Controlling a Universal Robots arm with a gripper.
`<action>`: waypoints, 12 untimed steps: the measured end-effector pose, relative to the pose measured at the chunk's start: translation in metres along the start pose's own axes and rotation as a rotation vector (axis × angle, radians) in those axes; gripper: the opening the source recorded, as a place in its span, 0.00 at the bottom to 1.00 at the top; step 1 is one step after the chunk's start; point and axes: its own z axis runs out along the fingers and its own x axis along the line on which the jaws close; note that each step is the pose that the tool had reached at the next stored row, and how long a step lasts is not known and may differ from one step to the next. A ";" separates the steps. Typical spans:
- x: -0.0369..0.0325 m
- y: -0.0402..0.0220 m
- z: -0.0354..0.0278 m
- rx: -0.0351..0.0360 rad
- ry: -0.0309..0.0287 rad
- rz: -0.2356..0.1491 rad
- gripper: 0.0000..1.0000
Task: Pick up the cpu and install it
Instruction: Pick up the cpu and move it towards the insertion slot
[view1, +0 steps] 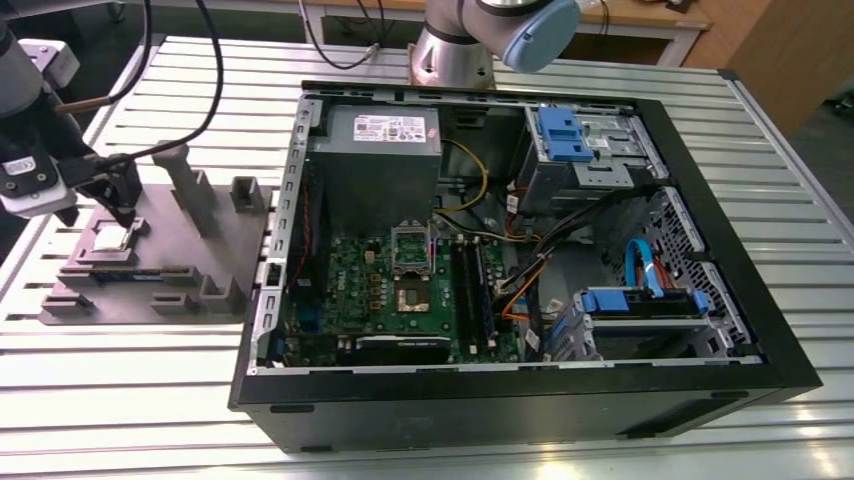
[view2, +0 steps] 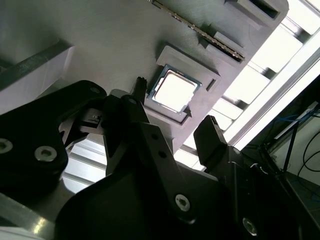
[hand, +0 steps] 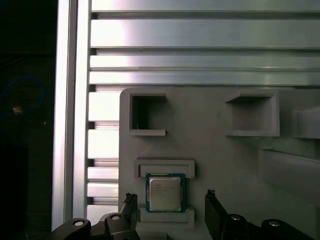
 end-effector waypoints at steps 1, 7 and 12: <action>0.0000 -0.0001 0.0003 0.0000 0.0001 0.000 0.65; -0.0001 -0.0006 0.0021 0.0002 0.0004 0.000 0.65; -0.0001 -0.0006 0.0024 0.0001 0.0002 0.000 0.65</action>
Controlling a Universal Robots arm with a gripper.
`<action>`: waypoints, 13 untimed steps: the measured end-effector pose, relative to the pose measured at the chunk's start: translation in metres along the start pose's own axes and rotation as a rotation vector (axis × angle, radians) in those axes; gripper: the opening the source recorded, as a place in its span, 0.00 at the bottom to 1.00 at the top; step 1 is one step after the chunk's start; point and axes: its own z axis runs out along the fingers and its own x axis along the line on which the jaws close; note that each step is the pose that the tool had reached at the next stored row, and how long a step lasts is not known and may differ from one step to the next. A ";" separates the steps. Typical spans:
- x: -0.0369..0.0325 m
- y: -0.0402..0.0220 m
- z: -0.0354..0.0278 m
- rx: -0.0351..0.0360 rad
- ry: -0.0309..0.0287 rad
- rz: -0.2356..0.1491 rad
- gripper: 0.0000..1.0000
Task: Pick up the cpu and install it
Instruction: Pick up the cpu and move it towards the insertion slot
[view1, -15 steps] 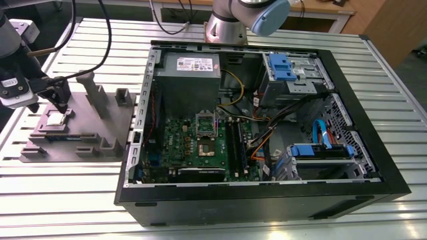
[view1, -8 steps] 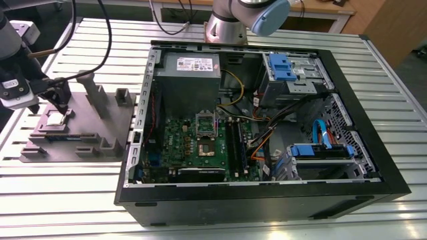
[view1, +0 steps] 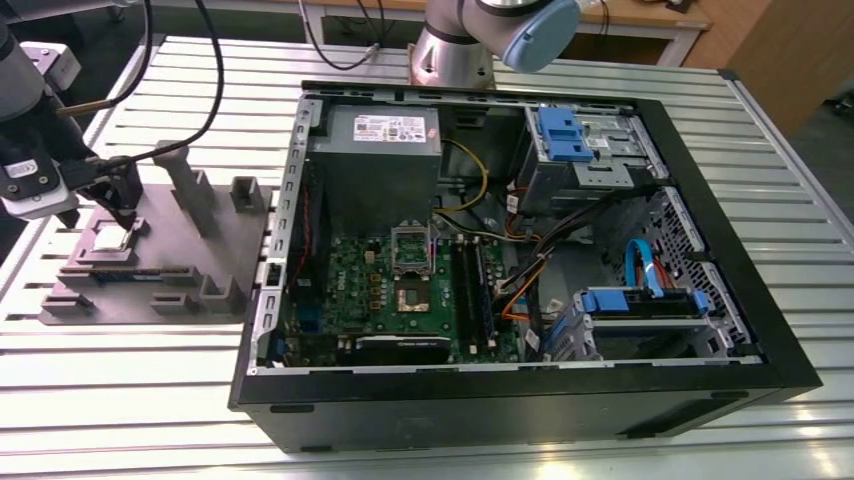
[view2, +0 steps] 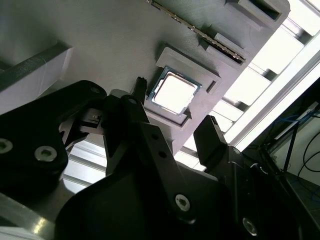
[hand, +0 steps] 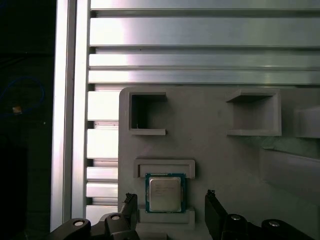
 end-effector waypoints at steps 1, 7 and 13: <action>0.0000 0.0000 0.0000 0.0000 0.0000 0.000 0.65; 0.0000 0.0000 0.0001 0.0000 0.0000 0.000 0.65; -0.0002 -0.0017 0.0083 -0.0002 -0.0001 0.000 0.65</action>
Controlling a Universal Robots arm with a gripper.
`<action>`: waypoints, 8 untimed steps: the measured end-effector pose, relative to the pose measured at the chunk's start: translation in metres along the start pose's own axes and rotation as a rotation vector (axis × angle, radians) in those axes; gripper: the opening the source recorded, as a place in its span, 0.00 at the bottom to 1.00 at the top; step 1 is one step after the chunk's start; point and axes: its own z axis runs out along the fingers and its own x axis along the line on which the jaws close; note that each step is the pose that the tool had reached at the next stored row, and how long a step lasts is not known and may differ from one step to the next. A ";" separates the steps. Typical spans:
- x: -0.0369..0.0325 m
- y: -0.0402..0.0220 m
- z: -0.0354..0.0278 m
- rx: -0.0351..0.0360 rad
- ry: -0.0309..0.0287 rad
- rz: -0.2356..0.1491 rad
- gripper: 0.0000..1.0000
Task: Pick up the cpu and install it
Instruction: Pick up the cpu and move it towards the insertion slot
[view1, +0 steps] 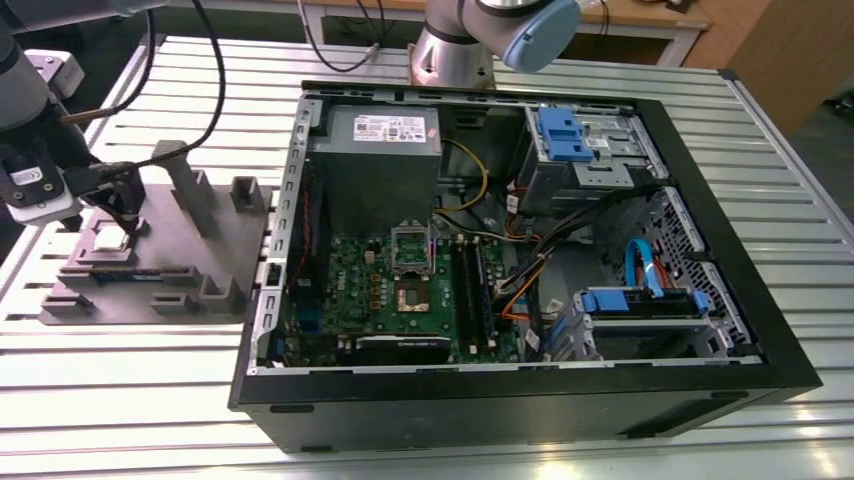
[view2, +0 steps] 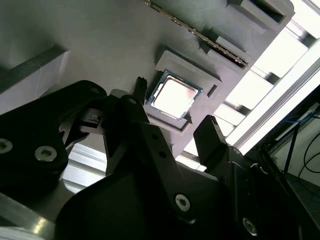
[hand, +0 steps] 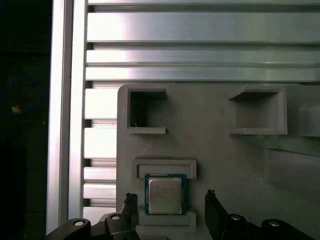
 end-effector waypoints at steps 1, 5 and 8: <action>0.0000 -0.0002 0.0018 -0.0001 0.0000 0.000 0.65; -0.0002 -0.0006 0.0090 0.0000 0.0001 0.002 0.65; -0.0003 -0.0007 0.0131 -0.0005 -0.0001 0.004 0.65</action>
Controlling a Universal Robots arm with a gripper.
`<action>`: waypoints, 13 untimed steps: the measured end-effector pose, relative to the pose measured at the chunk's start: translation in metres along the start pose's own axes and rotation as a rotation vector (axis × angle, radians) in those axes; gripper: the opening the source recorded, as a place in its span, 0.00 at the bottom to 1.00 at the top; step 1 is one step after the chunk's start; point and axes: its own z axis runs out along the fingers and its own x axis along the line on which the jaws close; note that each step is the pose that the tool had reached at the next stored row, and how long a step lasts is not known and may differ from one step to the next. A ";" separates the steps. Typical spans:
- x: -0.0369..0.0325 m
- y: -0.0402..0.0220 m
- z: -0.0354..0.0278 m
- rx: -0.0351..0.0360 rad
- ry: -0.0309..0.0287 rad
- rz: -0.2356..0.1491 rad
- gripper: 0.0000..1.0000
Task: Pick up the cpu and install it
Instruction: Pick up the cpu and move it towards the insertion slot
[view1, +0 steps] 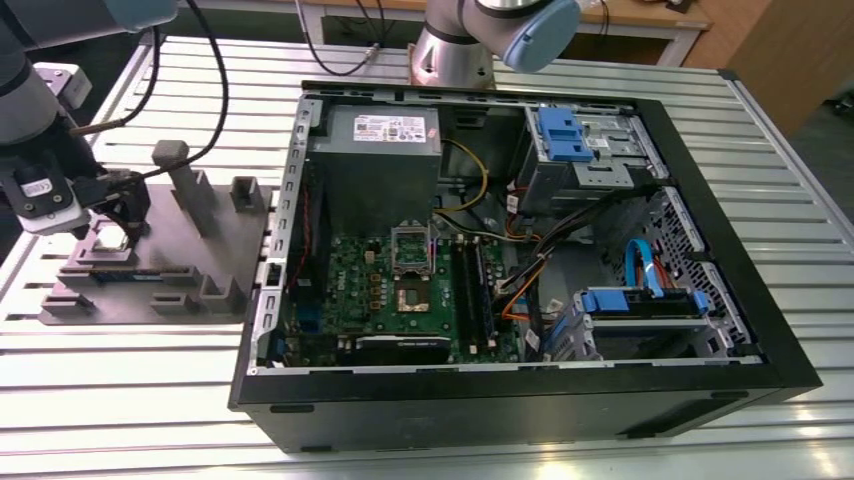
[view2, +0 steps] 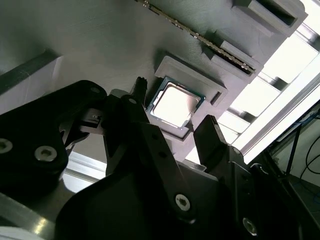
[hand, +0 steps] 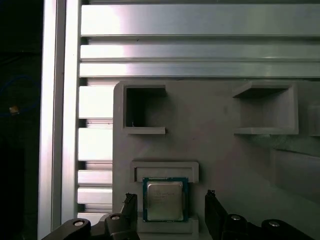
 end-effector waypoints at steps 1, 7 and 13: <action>0.0000 0.0000 0.0010 -0.0004 0.0000 0.000 0.65; 0.0018 -0.0002 0.0045 -0.0015 -0.0009 0.006 0.65; 0.0018 -0.0004 0.0084 -0.0015 -0.0011 0.010 0.65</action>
